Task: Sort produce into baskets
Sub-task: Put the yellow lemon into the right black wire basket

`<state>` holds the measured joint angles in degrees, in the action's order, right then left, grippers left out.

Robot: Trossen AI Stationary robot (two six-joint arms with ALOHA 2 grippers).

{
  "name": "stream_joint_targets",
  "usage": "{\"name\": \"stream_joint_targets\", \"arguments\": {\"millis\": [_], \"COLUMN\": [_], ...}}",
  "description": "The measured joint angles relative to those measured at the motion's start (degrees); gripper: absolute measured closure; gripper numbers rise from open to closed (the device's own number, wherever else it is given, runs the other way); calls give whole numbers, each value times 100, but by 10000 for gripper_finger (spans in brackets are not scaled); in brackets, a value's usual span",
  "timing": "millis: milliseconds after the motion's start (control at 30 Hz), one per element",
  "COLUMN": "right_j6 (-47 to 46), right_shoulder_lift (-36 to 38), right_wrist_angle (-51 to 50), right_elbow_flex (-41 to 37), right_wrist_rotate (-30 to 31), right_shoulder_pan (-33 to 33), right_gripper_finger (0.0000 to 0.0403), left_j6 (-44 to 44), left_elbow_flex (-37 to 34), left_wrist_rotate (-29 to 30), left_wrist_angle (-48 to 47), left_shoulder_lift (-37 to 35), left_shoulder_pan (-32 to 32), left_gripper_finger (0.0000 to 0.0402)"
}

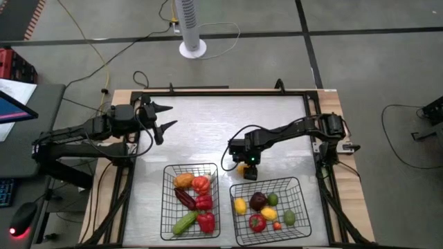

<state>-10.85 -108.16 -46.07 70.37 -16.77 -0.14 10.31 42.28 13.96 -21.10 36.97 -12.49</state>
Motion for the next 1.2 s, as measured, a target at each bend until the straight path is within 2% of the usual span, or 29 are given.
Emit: {"name": "stream_joint_targets", "arguments": {"millis": [133,233,433,600,733,867,1033,1200], "right_j6": [44,99,215,-514,-1254,-2121,-3626,-4801], "right_shoulder_lift": [0,-2,0,79,433,819,1221,1613], "right_wrist_angle": [-95,-675,-2407,-3437,-3529,-3572,-3453,-2667], "right_elbow_flex": [46,346,1551,2544,2717,2463,1963,1312], "right_wrist_rotate": [37,45,36,-497,-946,-789,76,696], "right_shoulder_pan": [-48,-183,-551,-577,-100,635,1636,2514], "right_gripper_finger": [156,158,160,155,149,147,146,138], "left_j6": [0,0,0,0,0,0,-73,-295], "left_elbow_flex": [0,-2,-2,-2,-4,-4,-7,-7], "left_wrist_rotate": [0,0,0,28,37,39,-29,-413], "left_wrist_angle": [0,1,31,-22,-35,-43,81,315], "left_shoulder_lift": [0,0,0,0,0,0,0,0], "left_shoulder_pan": [0,0,-1,-2,-2,-2,-2,-2], "left_gripper_finger": [155,155,155,155,155,155,155,155]}}
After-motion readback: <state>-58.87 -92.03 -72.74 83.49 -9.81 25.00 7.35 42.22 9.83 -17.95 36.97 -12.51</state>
